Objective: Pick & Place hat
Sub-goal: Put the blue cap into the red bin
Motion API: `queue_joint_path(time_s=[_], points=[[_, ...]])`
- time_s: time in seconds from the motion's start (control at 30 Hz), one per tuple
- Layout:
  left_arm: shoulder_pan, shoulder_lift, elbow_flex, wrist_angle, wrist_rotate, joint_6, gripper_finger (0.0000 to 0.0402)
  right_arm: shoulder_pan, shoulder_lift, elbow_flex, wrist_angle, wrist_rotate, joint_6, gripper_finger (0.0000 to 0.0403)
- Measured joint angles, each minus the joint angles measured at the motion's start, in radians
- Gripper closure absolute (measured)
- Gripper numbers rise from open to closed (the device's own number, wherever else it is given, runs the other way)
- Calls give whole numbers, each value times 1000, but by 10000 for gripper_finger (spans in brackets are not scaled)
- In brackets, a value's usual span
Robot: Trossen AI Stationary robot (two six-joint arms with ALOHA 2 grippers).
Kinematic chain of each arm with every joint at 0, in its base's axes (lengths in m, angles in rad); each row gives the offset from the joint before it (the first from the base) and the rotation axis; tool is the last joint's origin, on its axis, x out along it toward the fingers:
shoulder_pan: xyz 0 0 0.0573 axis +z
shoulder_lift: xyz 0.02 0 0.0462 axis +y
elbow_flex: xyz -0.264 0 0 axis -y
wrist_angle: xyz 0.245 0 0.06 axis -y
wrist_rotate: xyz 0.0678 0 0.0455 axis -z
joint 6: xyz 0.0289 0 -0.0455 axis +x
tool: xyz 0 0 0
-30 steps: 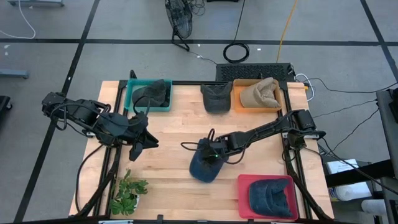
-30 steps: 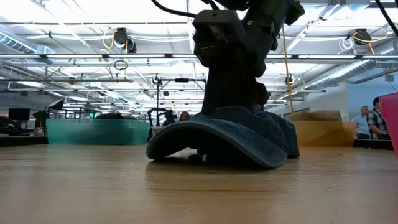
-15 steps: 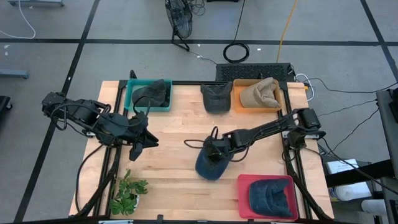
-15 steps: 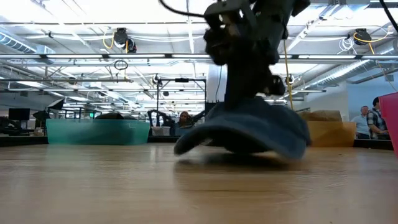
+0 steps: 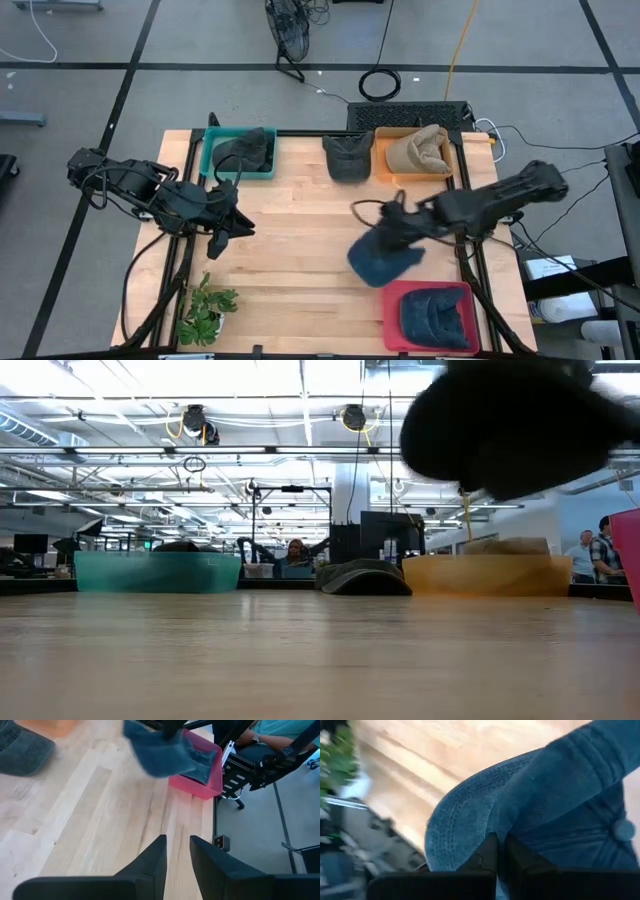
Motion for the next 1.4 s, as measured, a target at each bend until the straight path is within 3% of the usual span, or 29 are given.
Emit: queue_joint_path(time_s=[0.17, 0.37, 0.57, 0.97, 1.27, 1.4], points=[[0, 0, 0, 0, -34, 1, 309, 175, -60, 0, -55, 51, 316, 402], [0, 0, 0, 0, -45, 24, 309, 389, -25, 0, -58, 89, 613, 403], [0, 0, 0, 1, -53, 35, 309, 448, 30, 0, -42, 36, 648, 403], [1, 0, 0, 7, -52, 31, 309, 511, 43, 0, -126, 44, 620, 403], [16, 0, 0, 10, -52, -9, 309, 513, 42, -6, -82, 95, 536, 401], [16, 0, 0, 10, -52, -46, 309, 523, 44, -46, -80, 16, 678, 402]])
